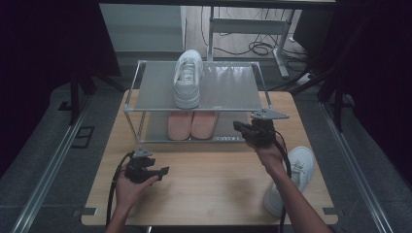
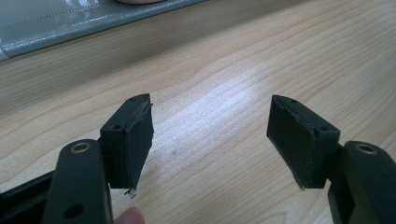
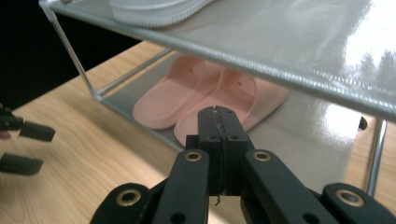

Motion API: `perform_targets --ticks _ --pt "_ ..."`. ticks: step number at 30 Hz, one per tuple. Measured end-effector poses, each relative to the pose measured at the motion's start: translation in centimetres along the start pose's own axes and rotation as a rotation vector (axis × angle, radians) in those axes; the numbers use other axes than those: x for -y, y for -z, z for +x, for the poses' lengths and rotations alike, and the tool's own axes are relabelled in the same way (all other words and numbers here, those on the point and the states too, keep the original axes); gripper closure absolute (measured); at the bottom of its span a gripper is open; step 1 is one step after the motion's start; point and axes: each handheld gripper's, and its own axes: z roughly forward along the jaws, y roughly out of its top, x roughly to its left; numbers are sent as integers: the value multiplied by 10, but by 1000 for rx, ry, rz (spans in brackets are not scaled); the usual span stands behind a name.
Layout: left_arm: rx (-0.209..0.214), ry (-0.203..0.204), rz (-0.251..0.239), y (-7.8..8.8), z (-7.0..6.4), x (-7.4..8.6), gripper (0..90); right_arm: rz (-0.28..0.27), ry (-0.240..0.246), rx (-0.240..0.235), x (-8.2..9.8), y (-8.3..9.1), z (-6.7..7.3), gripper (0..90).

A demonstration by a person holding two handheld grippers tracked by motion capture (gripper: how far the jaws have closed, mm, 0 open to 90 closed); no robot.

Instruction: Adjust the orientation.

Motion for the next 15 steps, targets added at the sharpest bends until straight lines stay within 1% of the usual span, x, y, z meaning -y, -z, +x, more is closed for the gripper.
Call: perform_targets --ticks 3,9,12,13,14,15 --pt "-1 3 4 -2 -1 1 320 14 5 3 8 4 1 900" --pt "2 2 1 -1 -1 0 320 47 12 4 25 17 4 900" --pt "6 14 -4 -1 -2 0 320 59 21 11 35 26 9 900" --pt "6 7 -5 -1 -1 0 320 60 25 17 39 29 11 900" --pt "7 12 -4 -1 -2 0 320 62 27 19 42 33 13 900" --pt "6 7 0 -1 -2 0 320 65 27 21 46 36 14 900"
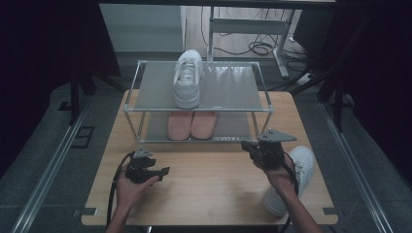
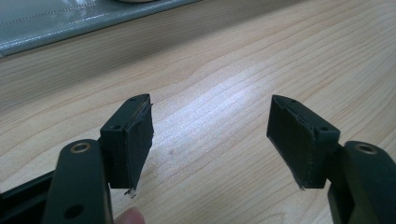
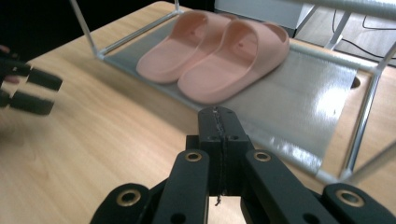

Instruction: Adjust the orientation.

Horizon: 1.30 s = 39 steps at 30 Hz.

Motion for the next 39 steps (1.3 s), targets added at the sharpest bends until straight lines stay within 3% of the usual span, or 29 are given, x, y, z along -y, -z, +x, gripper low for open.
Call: perform_targets --ticks 8,20,29,39 --pt "3 7 0 0 0 0 320 11 -7 18 27 20 4 900" --pt "6 10 3 -1 1 1 321 -25 -13 28 40 45 11 900" --pt "15 9 10 -2 1 1 322 -1 -25 21 57 58 23 900" --pt "18 5 13 -5 0 -1 322 45 -45 32 88 78 34 900"
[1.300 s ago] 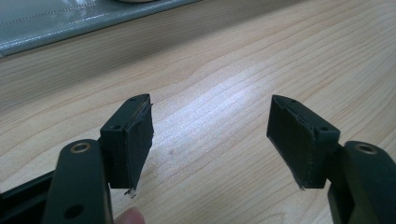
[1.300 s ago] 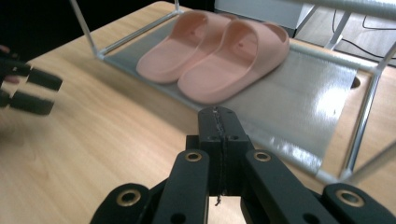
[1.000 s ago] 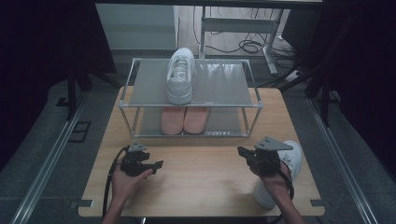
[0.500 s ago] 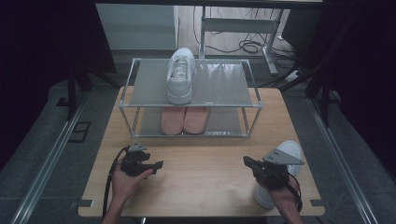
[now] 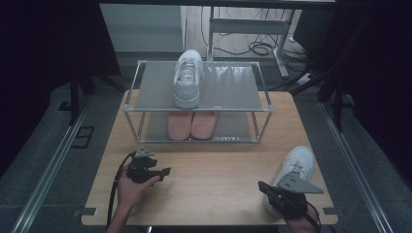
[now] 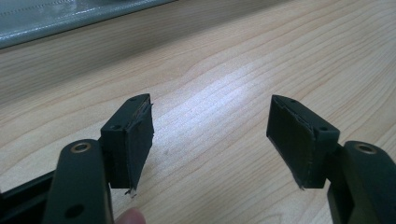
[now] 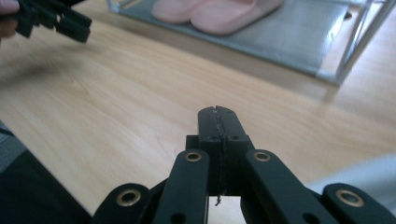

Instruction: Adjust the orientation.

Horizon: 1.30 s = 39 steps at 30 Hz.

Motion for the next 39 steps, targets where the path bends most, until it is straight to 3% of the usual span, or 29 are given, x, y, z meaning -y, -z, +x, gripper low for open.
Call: perform_targets --ticks 6,11,16,22,39 --pt "6 -6 3 -2 -2 -2 322 45 -5 33 20 4 0 900" --pt "8 -6 7 -4 -2 -3 322 65 9 96 33 7 0 900" --pt "7 -10 8 -5 -3 -3 322 72 19 93 36 9 -1 900" --pt "3 -5 2 -3 -1 -3 322 64 -9 104 42 18 -9 900" --pt "5 -12 17 -8 -3 -3 322 30 -91 205 69 57 -39 900"
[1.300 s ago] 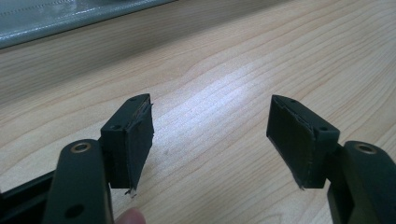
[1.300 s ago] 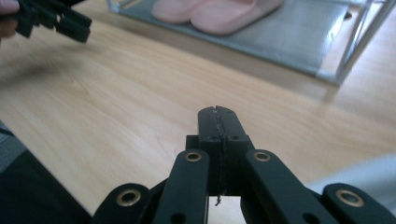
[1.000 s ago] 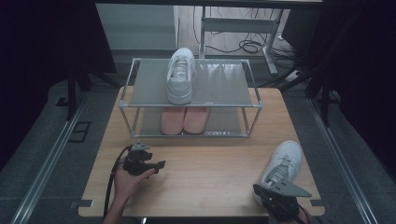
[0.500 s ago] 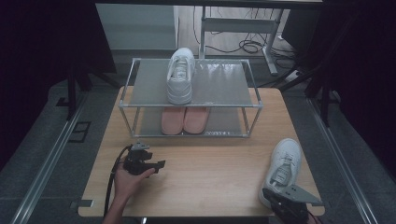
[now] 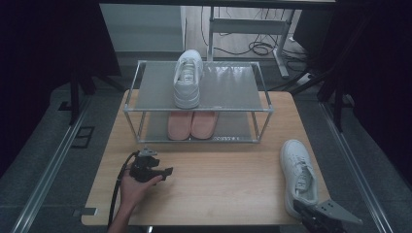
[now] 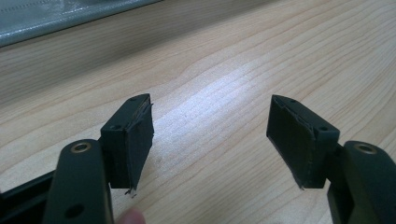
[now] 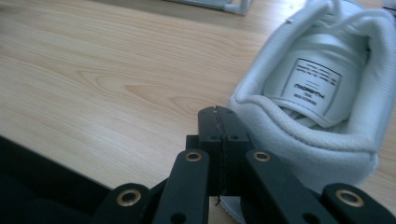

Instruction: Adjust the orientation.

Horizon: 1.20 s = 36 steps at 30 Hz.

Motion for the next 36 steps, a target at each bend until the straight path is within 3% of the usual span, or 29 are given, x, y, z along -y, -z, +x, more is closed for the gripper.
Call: perform_targets --ticks 13,22,29,36 --pt "-2 1 -2 1 -1 0 322 9 -23 20 3 8 -22 900" --pt "-1 -2 6 -1 0 0 322 -7 -89 37 10 18 -45 900" --pt "-1 2 2 0 0 0 322 -2 -85 60 10 17 -48 900" --pt "-3 -1 6 -1 0 0 322 -4 -92 42 8 15 -51 900"
